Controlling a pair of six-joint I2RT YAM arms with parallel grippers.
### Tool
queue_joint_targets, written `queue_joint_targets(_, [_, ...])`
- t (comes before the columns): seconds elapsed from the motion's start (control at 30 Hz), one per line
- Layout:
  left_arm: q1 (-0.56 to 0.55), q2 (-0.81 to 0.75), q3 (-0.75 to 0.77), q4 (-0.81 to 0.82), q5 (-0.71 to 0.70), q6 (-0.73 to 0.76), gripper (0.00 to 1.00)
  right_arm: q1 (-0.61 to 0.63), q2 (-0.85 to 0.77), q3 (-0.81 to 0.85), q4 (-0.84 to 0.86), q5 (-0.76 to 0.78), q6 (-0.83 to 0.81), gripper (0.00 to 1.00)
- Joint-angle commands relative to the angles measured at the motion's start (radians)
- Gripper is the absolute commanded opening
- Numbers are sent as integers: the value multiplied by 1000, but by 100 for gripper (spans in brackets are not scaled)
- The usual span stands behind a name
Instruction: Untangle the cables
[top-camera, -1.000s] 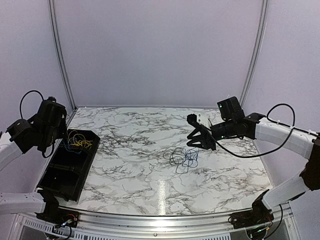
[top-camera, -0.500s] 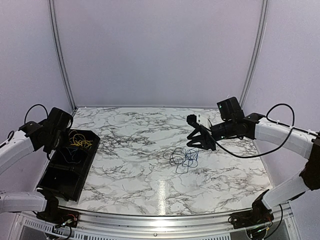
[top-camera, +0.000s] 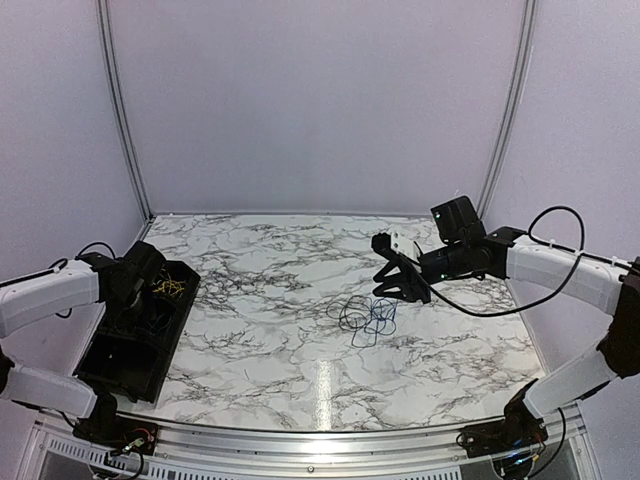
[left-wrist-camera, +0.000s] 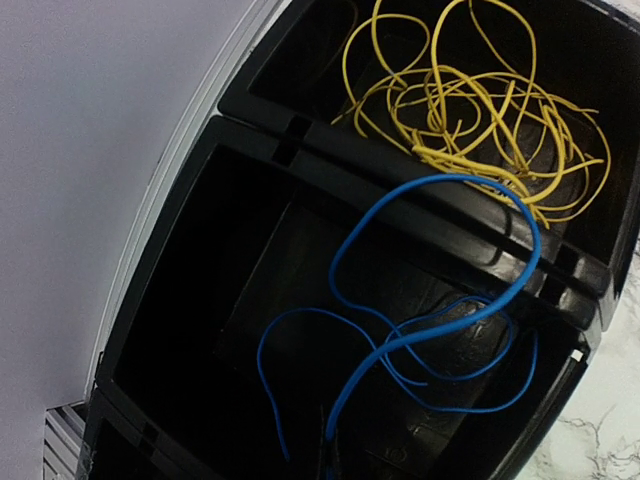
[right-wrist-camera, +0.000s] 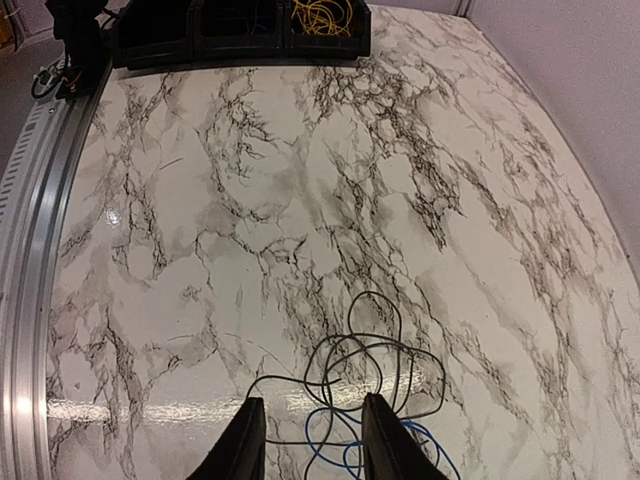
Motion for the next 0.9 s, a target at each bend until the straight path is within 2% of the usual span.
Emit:
queue_joint_targets(0.0, [25, 25, -18, -31, 29, -35, 0, 6, 7, 10, -10, 9, -10, 33])
queue_joint_targets(0.13, [29, -2, -1, -51, 67, -63, 0, 7, 8, 10, -11, 11, -11, 34])
queue_joint_targets(0.37, [31, -209, 43, -104, 114, -130, 0, 10, 12, 10, -16, 11, -16, 34])
queue_joint_targets(0.5, [33, -244, 4, -104, 158, -166, 0, 12, 12, 13, -21, 17, -20, 34])
queue_joint_targets(0.87, [34, -327, -30, -108, 171, -234, 0, 15, 13, 12, -21, 22, -23, 34])
